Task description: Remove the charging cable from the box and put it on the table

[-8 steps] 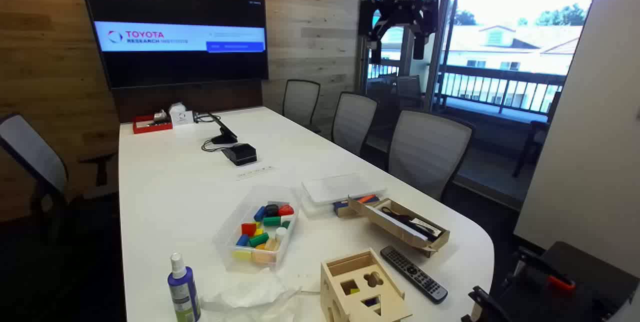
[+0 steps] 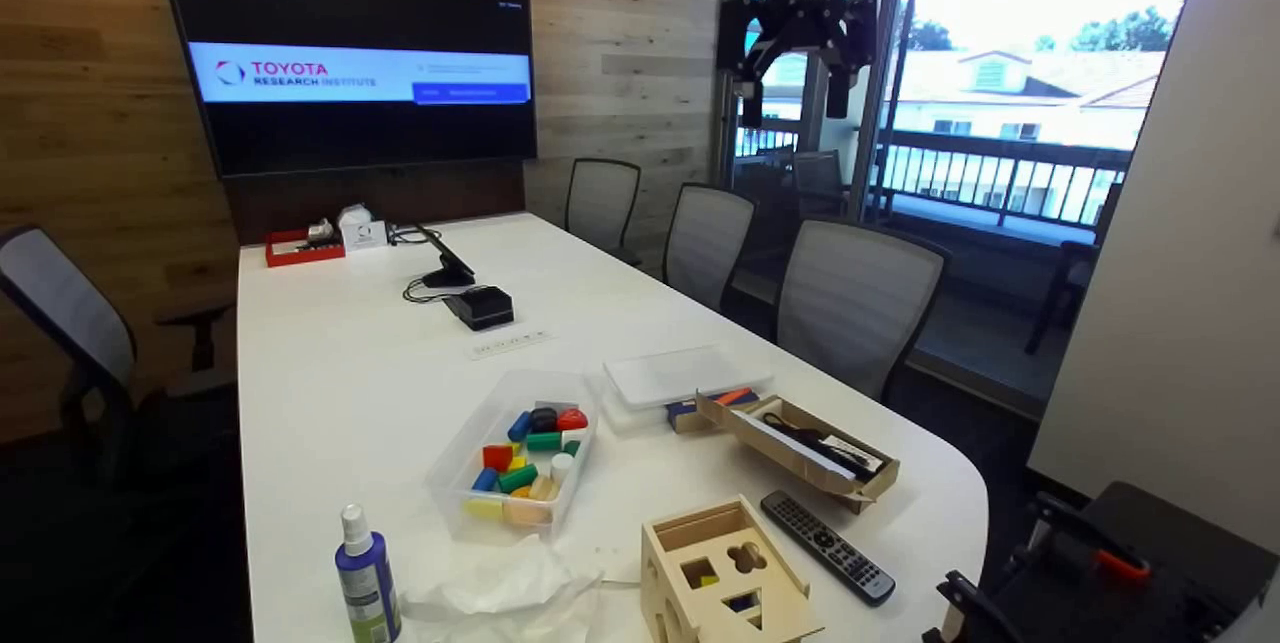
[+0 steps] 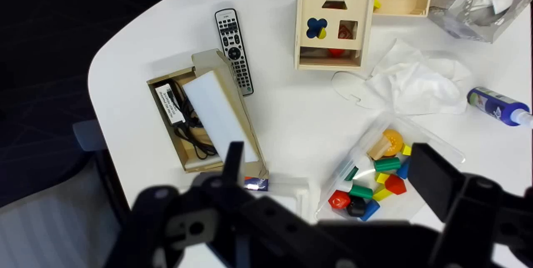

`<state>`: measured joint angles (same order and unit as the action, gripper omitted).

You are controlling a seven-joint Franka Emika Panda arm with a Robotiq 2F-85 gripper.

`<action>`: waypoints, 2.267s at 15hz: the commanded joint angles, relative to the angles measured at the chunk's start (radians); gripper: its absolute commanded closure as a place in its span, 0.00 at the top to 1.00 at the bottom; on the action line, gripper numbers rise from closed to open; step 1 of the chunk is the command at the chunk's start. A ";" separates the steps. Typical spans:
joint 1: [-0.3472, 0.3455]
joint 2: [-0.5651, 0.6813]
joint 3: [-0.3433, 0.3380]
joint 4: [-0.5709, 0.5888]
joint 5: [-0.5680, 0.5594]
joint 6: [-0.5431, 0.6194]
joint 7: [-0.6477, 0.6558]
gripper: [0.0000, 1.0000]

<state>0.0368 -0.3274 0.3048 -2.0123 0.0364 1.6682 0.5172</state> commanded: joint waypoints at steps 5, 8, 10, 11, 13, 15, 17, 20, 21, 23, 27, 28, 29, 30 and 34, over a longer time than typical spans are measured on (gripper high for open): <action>0.025 0.004 -0.020 0.003 -0.007 -0.002 0.007 1.00; 0.025 0.004 -0.020 0.003 -0.007 -0.002 0.007 1.00; 0.025 0.004 -0.020 0.003 -0.007 -0.002 0.007 1.00; 0.025 0.004 -0.020 0.003 -0.007 -0.002 0.007 1.00; 0.025 0.004 -0.020 0.003 -0.007 -0.002 0.007 1.00; 0.018 0.012 -0.045 0.015 -0.028 -0.013 -0.053 1.00; 0.013 0.015 -0.076 0.007 -0.041 -0.008 -0.124 1.00; 0.009 0.017 -0.139 -0.026 -0.047 0.019 -0.264 1.00; 0.005 0.018 -0.156 -0.039 -0.057 0.031 -0.297 1.00; 0.001 0.025 -0.202 -0.075 -0.062 0.063 -0.417 1.00; -0.011 0.050 -0.288 -0.180 -0.071 0.187 -0.620 1.00; -0.013 0.057 -0.305 -0.212 -0.068 0.234 -0.660 1.00; -0.017 0.065 -0.322 -0.253 -0.067 0.293 -0.695 1.00; -0.023 0.077 -0.337 -0.292 -0.069 0.353 -0.724 1.00; -0.057 0.163 -0.386 -0.424 -0.081 0.605 -0.808 1.00</action>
<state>0.0033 -0.2107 -0.0584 -2.3591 -0.0282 2.1319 -0.2383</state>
